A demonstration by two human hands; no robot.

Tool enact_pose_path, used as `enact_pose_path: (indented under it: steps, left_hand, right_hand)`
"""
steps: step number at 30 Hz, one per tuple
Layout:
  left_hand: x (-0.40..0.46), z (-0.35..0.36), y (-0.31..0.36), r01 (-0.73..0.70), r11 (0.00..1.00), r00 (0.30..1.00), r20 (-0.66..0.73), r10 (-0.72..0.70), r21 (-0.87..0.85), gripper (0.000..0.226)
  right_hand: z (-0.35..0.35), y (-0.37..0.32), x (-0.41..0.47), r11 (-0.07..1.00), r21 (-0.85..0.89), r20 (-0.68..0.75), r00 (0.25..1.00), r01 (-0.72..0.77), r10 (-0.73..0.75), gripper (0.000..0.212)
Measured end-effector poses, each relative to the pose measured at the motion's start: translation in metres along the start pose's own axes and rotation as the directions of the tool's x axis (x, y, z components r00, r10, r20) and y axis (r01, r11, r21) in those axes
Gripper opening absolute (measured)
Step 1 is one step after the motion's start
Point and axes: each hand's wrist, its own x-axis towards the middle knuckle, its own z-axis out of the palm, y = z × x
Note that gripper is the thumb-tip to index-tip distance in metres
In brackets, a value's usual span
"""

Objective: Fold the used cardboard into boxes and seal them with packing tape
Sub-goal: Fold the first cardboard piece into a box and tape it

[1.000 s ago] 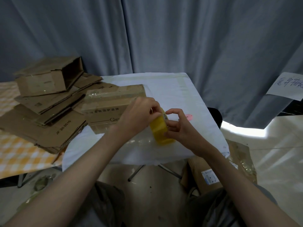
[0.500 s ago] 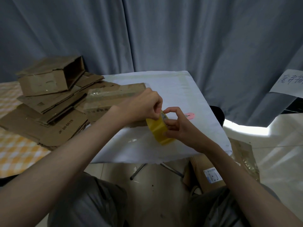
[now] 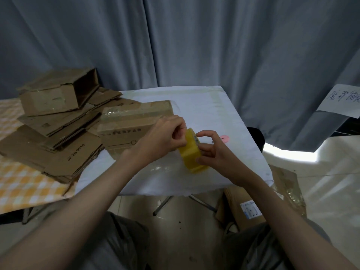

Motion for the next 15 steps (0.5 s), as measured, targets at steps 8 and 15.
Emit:
enact_pose_path:
  steps: [8, 15]
  left_hand:
    - [0.000, 0.008, 0.005, -0.049, 0.992, 0.998, -0.038, 0.053, 0.115, 0.016]
    - [0.008, 0.000, 0.010, -0.095, 0.983, 0.995, -0.013, 0.099, 0.155, 0.010]
  right_hand:
    - [0.003, 0.004, -0.004, 0.998, 0.056, -0.052, 0.999, 0.013, -0.010, 0.055]
    - [0.001, 0.003, -0.003, 0.999, 0.022, -0.041, 0.999, 0.026, -0.025, 0.057]
